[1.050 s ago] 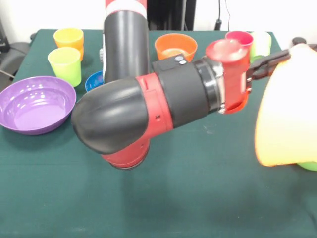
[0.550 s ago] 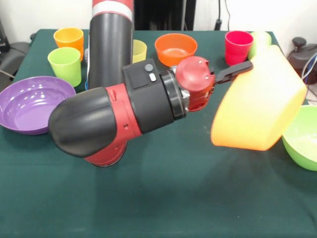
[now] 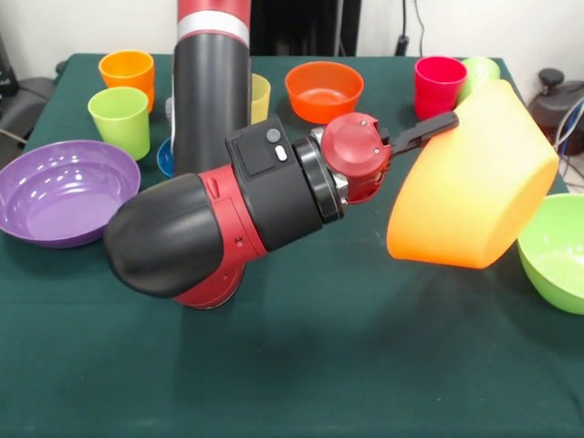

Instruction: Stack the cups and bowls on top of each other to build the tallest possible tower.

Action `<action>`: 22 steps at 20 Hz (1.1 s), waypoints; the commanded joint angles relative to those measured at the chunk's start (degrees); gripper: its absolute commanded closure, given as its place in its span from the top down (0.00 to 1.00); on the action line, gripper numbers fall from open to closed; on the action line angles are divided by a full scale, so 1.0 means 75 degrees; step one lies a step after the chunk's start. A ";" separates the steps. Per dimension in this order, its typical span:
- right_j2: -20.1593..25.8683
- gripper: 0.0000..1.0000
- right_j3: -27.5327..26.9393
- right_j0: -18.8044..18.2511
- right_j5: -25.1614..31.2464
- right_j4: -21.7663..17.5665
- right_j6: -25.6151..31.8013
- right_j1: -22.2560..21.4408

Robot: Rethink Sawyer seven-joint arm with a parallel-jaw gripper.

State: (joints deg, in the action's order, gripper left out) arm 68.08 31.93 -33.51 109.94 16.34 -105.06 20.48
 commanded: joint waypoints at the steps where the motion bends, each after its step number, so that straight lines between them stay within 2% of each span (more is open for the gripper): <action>1: 0.0299 0.00 -0.0405 0.0207 0.0590 0.0482 0.1432 0.0233; 12: 0.1008 0.00 -0.0448 0.0255 0.0592 0.0604 0.3756 0.0393; 22: 0.1502 0.00 -0.0371 0.0349 0.0425 0.1069 0.6245 0.0451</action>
State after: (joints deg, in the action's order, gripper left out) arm 76.19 31.85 -32.97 109.95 19.17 -88.50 23.07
